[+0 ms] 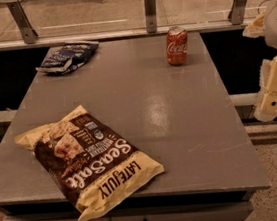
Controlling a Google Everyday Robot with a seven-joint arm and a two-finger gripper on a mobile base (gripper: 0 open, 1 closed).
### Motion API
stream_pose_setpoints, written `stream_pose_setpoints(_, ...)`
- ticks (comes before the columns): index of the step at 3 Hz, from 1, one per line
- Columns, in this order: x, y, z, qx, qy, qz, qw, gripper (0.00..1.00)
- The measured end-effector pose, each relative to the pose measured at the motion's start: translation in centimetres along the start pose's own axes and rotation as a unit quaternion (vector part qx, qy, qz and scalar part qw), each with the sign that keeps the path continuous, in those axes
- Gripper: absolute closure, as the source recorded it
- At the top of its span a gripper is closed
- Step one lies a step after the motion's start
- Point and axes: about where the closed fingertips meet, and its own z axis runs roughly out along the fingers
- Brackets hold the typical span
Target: Move coke can near brown chip bag
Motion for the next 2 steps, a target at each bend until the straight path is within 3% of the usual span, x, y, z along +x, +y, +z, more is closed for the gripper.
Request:
stream_pose_setpoints(1, 0.0, 0.0, 0.0, 0.0, 0.0, 0.0, 1.0, 0.0)
stream_pose_setpoints(2, -0.1, -2.7, 1.6, 0.007, -0.021, -0.002, 0.9998, 0.0)
